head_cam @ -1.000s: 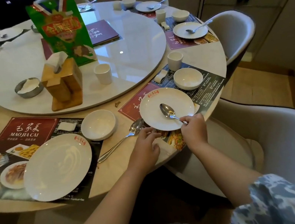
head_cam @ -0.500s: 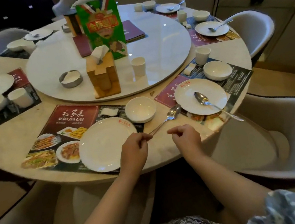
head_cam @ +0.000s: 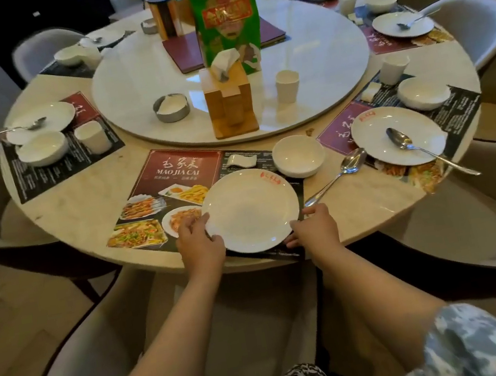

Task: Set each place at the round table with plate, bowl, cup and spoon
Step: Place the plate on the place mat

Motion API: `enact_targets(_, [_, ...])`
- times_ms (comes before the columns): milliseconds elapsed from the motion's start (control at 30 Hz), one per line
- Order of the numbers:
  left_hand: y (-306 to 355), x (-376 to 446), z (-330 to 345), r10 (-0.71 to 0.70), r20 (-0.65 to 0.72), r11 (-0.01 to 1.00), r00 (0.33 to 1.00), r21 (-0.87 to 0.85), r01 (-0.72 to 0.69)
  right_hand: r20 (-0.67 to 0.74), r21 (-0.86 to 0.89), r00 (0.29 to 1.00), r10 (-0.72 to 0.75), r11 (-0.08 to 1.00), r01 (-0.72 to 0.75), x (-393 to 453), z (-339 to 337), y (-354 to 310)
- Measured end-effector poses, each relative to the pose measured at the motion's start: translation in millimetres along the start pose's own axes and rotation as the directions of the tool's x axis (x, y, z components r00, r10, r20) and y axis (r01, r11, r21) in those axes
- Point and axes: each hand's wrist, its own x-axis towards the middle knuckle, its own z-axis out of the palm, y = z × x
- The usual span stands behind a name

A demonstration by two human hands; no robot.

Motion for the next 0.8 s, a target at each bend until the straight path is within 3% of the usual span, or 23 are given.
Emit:
enact_targets(100, [2,3,3,-0.032,0.029,0.994,0.999,-0.108,0.035,0.0,-0.026,1.0,0.015,1.0,-0.015,5,3,0])
enact_targets(267, [-7,8,-2,-0.094,-0.069,0.971,0.993,-0.226,0.076,0.0,-0.078,0.999,-0.043,0.996,0.042,8,17,-6])
enact_targets(467, [-31,33,-29,-0.201,-0.168,0.927,0.965,-0.351,0.132,0.109,-0.148,0.993,-0.044,0.987,0.06,21,68,-35])
enact_targets(800, [-53,76,-54,-0.294,-0.261,0.911,0.919,-0.366,0.188,0.194,-0.249,0.977,-0.086,0.959,0.134,45,136,-67])
